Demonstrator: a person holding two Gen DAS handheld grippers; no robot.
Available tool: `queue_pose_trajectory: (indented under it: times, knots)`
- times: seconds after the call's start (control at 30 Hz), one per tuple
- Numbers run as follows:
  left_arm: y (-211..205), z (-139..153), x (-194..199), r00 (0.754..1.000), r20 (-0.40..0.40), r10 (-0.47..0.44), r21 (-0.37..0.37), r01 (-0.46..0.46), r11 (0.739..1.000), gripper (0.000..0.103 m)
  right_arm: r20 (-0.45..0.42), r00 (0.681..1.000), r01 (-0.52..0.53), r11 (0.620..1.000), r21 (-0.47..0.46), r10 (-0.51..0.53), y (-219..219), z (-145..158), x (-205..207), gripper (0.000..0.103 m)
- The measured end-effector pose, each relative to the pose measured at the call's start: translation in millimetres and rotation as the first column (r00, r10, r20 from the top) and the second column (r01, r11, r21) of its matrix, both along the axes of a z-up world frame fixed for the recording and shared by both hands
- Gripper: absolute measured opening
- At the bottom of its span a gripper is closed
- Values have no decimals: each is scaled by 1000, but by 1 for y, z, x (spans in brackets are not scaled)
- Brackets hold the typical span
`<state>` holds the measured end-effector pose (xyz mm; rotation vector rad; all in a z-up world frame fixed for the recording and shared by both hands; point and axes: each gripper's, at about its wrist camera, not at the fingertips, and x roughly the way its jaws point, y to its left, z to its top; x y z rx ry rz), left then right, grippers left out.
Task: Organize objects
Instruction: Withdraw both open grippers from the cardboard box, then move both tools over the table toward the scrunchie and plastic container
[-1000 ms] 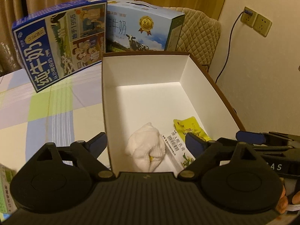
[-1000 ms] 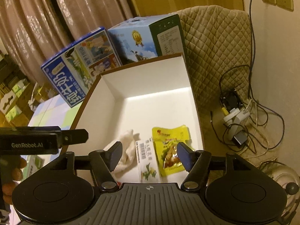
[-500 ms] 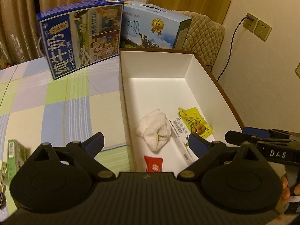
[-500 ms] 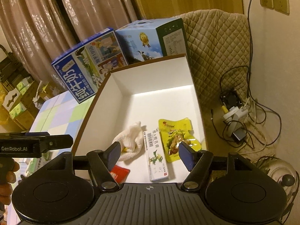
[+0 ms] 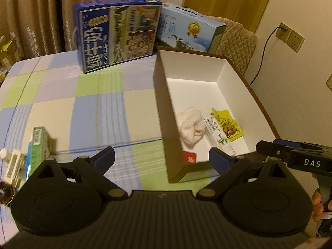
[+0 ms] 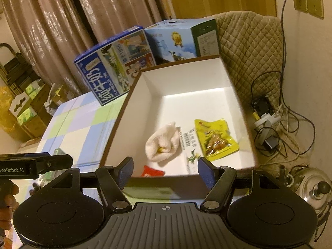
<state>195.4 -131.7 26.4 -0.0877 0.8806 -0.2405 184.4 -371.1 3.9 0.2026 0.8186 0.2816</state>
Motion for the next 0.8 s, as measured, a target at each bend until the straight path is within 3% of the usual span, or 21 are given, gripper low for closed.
queue_pose_trajectory:
  times: [0.8]
  knots:
    - [121, -14, -83, 990, -46, 136, -4, -137, 991, 95, -72, 979, -190, 982, -11, 189, 124, -24, -52, 66]
